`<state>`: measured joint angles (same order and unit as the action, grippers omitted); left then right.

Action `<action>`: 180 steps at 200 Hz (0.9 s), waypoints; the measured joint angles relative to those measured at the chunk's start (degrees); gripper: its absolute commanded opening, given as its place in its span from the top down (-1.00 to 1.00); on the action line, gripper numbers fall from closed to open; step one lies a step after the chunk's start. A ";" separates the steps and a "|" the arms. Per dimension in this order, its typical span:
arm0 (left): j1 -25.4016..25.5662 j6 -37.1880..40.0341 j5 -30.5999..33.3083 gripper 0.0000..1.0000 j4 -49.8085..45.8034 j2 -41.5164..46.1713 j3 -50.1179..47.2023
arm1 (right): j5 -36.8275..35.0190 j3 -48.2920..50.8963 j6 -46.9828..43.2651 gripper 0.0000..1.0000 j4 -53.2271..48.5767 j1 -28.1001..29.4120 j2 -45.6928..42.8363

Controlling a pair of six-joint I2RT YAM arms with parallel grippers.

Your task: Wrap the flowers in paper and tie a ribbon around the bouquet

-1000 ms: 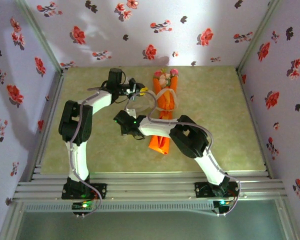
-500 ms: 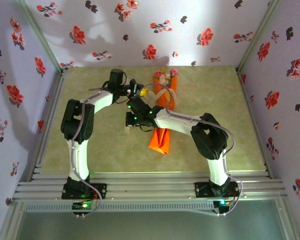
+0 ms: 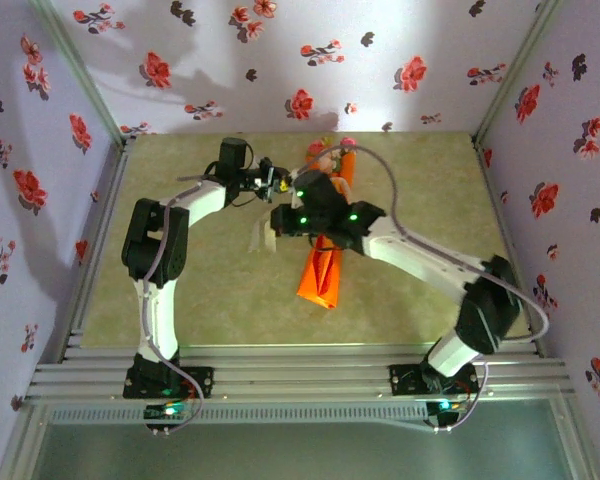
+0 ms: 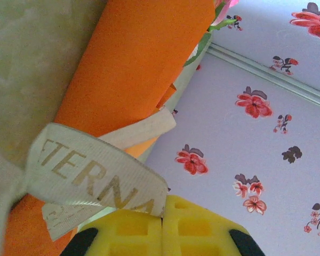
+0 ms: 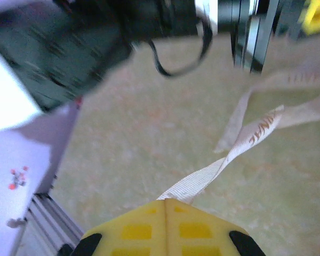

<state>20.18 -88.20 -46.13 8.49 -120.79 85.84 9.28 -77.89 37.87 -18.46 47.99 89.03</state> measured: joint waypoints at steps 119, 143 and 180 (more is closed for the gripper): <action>3.13 -0.63 2.49 1.00 0.44 -3.32 4.33 | 10.64 -4.81 -3.26 1.00 0.59 -6.12 -8.24; 4.52 -0.96 3.06 1.00 0.39 -4.70 4.98 | 14.71 -4.98 -2.49 1.00 3.28 -6.03 -9.44; 5.60 -1.09 3.69 1.00 0.13 -4.92 5.18 | 17.40 -4.98 -1.86 1.00 4.96 -4.94 -11.10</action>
<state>25.78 -89.30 -42.44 8.62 -125.71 91.02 26.68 -82.87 36.01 -13.50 43.05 77.93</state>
